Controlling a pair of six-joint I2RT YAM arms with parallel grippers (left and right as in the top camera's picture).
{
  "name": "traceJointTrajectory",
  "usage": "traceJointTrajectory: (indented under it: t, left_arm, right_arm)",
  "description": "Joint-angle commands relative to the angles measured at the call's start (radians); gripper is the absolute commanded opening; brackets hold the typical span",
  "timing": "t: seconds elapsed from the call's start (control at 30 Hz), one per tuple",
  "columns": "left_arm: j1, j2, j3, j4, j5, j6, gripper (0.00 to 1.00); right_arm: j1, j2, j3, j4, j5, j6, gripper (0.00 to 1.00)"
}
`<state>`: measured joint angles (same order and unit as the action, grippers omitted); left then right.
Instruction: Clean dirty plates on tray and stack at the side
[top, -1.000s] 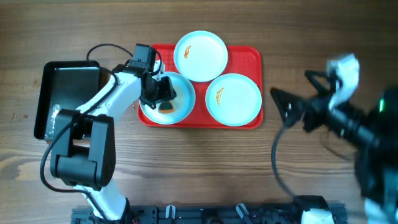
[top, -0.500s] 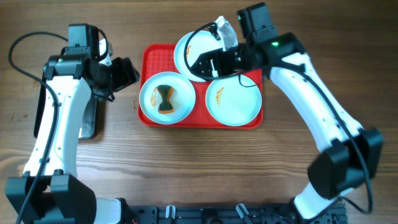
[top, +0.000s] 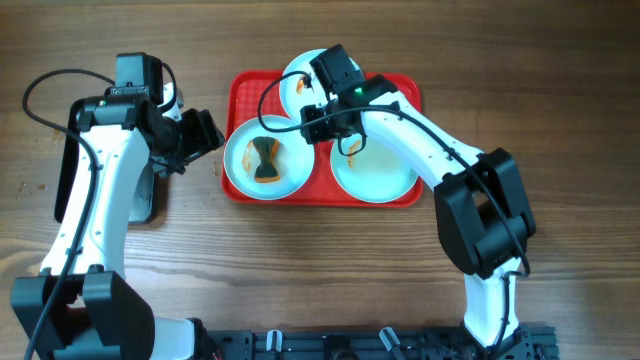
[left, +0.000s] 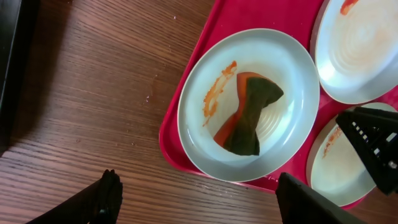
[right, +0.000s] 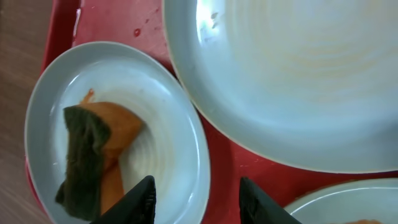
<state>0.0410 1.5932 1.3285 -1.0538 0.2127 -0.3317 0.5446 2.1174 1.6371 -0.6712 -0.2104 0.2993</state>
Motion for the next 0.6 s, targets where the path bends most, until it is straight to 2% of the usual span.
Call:
traceJointTrajectory:
  t: [0.0,0.13,0.27,0.33,0.4,0.57]
  left_arm:
    - [0.006,0.01,-0.008,0.006,-0.005,0.002,0.78]
    - [0.006,0.01,-0.008,0.009,-0.004,0.002,0.75]
    - [0.006,0.01,-0.008,0.01,0.003,0.002,0.73]
    - [0.002,0.01,-0.008,0.01,0.004,0.002,0.73]
    - [-0.008,0.01,-0.009,0.014,0.008,0.002,0.66]
    - [-0.084,0.011,-0.055,0.103,0.01,0.001,0.62]
  right_arm:
    - [0.005,0.046,-0.009,0.008,0.054,0.018,0.38]
    - [0.029,0.088,-0.01,0.011,0.054,0.018,0.35]
    - [0.032,0.111,-0.01,-0.002,0.055,0.018,0.25]
    - [0.032,0.121,-0.01,-0.005,0.054,0.019,0.19]
    - [0.032,0.121,-0.01,-0.017,0.054,0.032,0.04]
    - [0.032,0.121,-0.01,-0.052,0.053,0.075,0.04]
